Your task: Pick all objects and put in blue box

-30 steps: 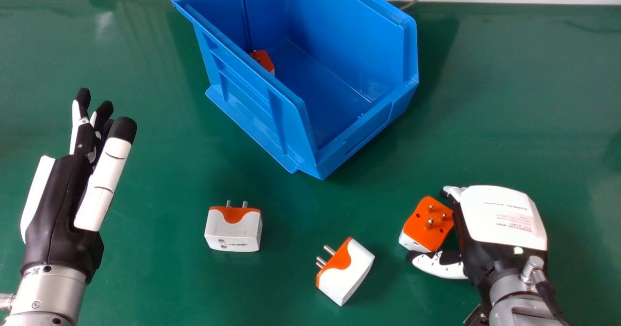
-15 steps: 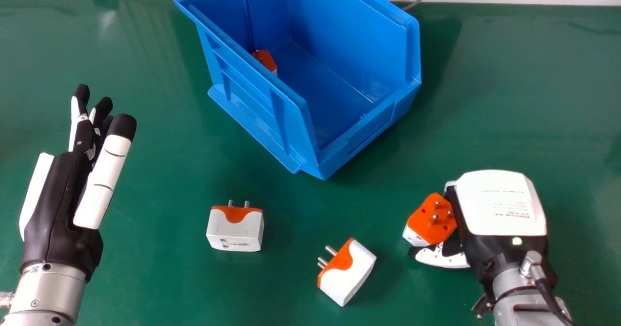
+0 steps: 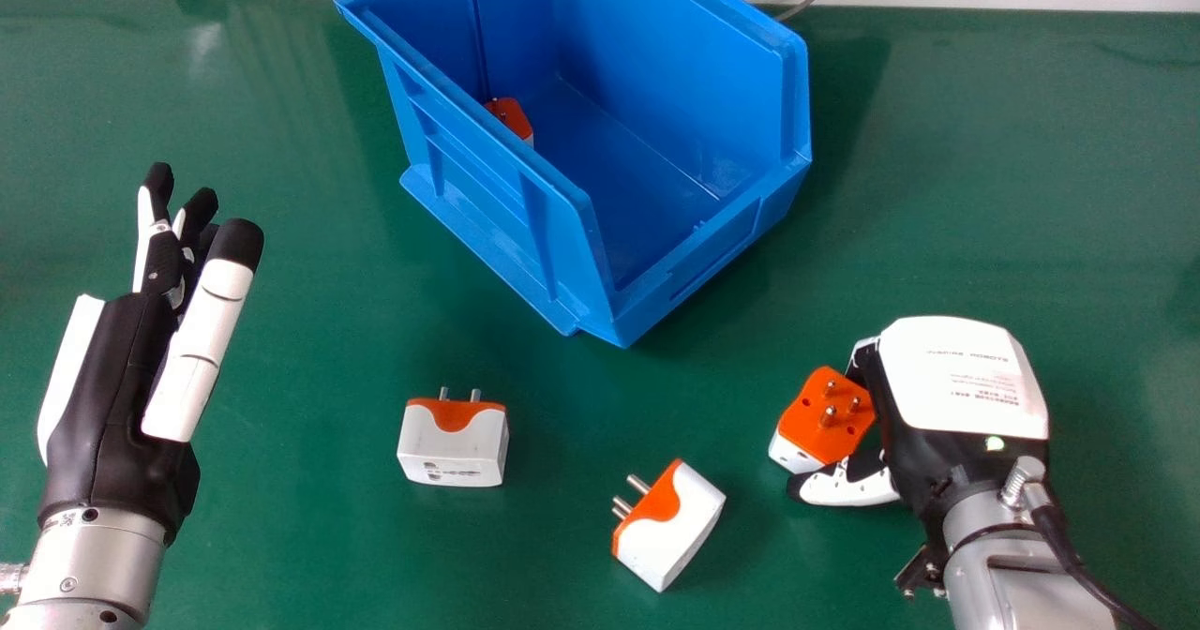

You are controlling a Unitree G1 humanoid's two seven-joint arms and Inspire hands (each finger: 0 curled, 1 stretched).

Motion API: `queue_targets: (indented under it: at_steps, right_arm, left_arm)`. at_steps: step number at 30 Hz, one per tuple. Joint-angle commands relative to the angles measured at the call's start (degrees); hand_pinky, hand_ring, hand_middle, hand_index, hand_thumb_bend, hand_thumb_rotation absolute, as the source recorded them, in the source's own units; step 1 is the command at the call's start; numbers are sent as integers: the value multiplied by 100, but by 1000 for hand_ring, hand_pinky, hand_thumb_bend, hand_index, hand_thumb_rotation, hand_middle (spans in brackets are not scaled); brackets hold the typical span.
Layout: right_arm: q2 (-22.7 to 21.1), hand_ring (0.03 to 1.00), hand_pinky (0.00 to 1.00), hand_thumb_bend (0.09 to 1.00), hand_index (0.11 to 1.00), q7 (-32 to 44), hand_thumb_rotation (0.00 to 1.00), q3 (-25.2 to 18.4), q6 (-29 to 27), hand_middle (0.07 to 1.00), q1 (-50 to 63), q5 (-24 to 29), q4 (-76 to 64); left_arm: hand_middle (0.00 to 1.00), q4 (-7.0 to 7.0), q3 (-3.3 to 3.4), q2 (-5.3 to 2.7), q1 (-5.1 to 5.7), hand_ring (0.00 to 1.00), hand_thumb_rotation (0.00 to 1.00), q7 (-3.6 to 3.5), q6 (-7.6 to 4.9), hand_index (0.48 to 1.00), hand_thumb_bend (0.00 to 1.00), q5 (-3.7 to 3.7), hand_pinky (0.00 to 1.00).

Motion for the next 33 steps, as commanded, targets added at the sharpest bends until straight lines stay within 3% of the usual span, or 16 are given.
queue_targets:
  at_steps: [1, 8, 14, 25, 29, 33]
  right_arm:
    - [-59, 502, 433, 341, 539, 160, 283, 61, 56, 548, 201, -45, 87]
    - [8, 485, 411, 341, 532, 182, 285, -7, 215, 536, 414, -20, -307]
    - [60, 374, 306, 343, 467, 3, 310, -149, 189, 453, 650, 16, -701]
    - [102, 306, 246, 346, 489, -115, 297, -482, -2, 408, 1100, 90, -1794]
    - [95, 252, 209, 358, 438, -93, 256, -582, -83, 359, 1112, 63, -2087]
    - [117, 178, 155, 419, 255, -79, 123, -709, -201, 253, 840, 80, -2151]
  left_arm:
    - [1000, -97, 60, 56, -21, 1000, 864, -4, -55, 1000, 758, -53, 1000]
    - [1000, -112, 50, 53, -13, 1000, 864, 15, -57, 1000, 757, -9, 1000]
    - [1000, -100, 48, 79, -40, 1000, 864, 18, -32, 1000, 758, 17, 1000]
    - [1000, -28, 54, 85, -96, 1000, 864, 9, -46, 1000, 758, 14, 1000]
    - [1000, 0, 52, 96, -125, 1000, 863, 10, -50, 1000, 746, 29, 1000]
    - [1000, 61, 50, 101, -169, 1000, 864, 11, -64, 1000, 742, 35, 1000]
